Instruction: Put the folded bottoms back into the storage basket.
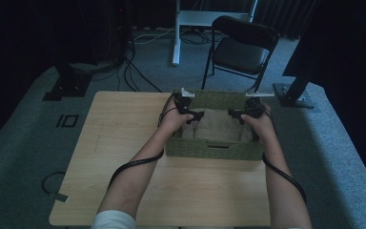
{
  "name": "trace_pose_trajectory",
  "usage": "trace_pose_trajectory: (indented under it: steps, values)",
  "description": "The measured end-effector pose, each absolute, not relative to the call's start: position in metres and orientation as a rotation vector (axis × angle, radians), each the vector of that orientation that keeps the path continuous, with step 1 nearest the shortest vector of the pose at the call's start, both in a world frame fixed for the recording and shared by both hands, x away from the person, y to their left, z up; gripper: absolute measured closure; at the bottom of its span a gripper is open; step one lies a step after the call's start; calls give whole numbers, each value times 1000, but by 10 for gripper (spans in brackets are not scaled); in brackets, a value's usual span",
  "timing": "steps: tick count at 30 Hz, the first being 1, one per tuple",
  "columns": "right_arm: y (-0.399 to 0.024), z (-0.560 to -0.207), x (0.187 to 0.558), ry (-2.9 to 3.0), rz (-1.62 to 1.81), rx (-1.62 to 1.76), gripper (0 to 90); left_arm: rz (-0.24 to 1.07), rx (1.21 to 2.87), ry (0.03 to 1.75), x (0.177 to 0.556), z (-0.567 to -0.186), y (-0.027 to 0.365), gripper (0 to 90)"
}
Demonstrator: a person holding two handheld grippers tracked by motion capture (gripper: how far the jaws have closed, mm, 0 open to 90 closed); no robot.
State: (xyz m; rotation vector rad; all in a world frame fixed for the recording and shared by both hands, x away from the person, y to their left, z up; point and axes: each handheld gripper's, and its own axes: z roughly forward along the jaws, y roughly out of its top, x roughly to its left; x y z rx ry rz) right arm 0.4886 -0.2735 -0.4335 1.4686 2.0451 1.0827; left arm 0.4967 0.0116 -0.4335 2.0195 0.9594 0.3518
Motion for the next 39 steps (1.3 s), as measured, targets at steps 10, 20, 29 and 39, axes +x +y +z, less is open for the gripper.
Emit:
trace_pose_trajectory:
  steps: [10,20,29,39]
  values:
    - [-273,-421,468,2012,1127,1413,160,336,1965,956,475,-424,19,174]
    - [-274,-419,443,1986,1177,1391,137,370,1954,914,451,-416,31,155]
    - [-274,-416,419,1999,1200,1332,137,366,1949,896,431,-418,42,155]
    - [-275,-417,388,1978,1247,1272,137,343,1948,847,405,-417,52,155]
